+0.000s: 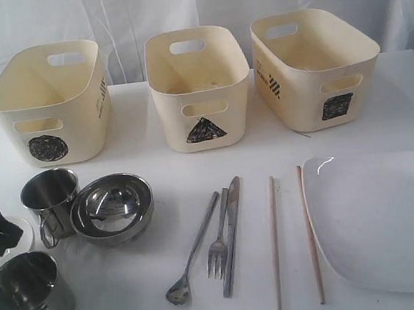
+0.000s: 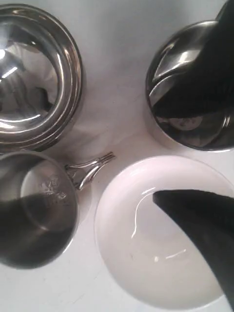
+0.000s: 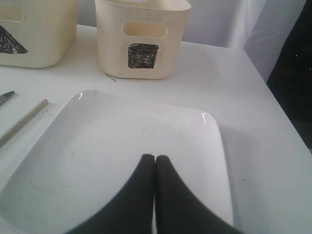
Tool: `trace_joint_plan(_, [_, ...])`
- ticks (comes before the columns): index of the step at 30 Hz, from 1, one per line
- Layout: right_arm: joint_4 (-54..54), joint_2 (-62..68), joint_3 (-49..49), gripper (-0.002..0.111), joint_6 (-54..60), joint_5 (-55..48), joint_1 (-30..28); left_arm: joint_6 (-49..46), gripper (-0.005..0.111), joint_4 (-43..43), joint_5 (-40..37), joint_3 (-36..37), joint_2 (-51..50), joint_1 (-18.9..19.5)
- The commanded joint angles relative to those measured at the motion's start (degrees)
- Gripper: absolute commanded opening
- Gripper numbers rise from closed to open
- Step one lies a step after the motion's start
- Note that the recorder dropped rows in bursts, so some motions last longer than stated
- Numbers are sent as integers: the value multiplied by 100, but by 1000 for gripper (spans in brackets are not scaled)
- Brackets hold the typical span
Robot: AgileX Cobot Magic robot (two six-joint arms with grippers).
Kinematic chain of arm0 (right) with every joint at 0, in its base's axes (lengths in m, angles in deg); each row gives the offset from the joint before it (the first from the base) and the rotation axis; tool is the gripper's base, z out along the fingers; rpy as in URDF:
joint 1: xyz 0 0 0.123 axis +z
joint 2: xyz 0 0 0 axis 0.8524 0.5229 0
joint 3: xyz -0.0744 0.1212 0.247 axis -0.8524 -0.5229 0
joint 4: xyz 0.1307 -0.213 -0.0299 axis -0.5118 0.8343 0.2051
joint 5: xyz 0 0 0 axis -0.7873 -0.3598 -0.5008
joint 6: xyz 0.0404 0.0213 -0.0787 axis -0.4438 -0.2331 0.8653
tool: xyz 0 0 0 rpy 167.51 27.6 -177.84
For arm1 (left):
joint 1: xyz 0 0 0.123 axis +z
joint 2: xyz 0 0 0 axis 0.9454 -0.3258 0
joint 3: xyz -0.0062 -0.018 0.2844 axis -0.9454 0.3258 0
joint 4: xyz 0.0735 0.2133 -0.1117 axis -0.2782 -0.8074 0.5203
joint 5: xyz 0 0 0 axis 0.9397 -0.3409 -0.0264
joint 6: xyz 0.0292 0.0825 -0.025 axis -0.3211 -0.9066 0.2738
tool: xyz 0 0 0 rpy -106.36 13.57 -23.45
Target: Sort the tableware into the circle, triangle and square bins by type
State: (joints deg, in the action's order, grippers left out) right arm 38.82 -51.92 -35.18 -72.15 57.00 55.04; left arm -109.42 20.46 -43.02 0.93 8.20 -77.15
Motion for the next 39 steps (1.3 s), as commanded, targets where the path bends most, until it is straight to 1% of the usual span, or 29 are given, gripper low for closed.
trace_joint_plan(1, [45, -37, -27, 0, 44, 48, 9, -47, 51, 54, -262, 51, -628, -27])
trace_joint_plan(6, [45, -37, -27, 0, 44, 48, 9, -150, 51, 54, -351, 51, -1320, -27])
trace_joint_plan(7, [45, -37, -27, 0, 44, 48, 9, -150, 49, 54, -351, 51, -1370, -27])
trace_joint_plan(8, [45, -37, -27, 0, 44, 48, 9, -150, 43, 54, -351, 51, -1380, -27])
trace_joint_plan(9, [45, -37, -27, 0, 44, 48, 9, -150, 33, 54, -399, 51, -1380, -27])
trace_joint_plan(12, [45, -37, -27, 0, 44, 48, 9, -150, 6, 54, -573, 27, -1281, -27])
trace_joint_plan(13, [45, -37, -27, 0, 44, 48, 9, -150, 0, 54, -642, 27, -1229, -27])
trace_joint_plan(19, [56, -37, -27, 0, 44, 48, 9, -150, 0, -15, -755, -64, -633, -27])
trace_joint_plan(24, [56, -37, -27, 0, 44, 48, 9, -150, 0, -75, -1450, -731, 23, -27])
trace_joint_plan(26, [56, -37, -27, 0, 44, 48, 9, -150, 0, -75, -1495, -991, 305, -27])
trace_joint_plan(30, [56, -37, -27, 0, 44, 48, 9, -150, 0, -75, -1208, -1326, 623, -27])
trace_joint_plan(32, [56, -37, -27, 0, 44, 48, 9, -109, 0, -75, -996, -1327, 650, -27])
trace_joint_plan(37, [56, -37, -27, 0, 44, 48, 9, -109, 0, -46, -825, -1327, 691, -27])
trace_joint_plan(39, [56, -37, -27, 0, 44, 48, 9, -109, 0, 111, -554, -1336, 764, -27])
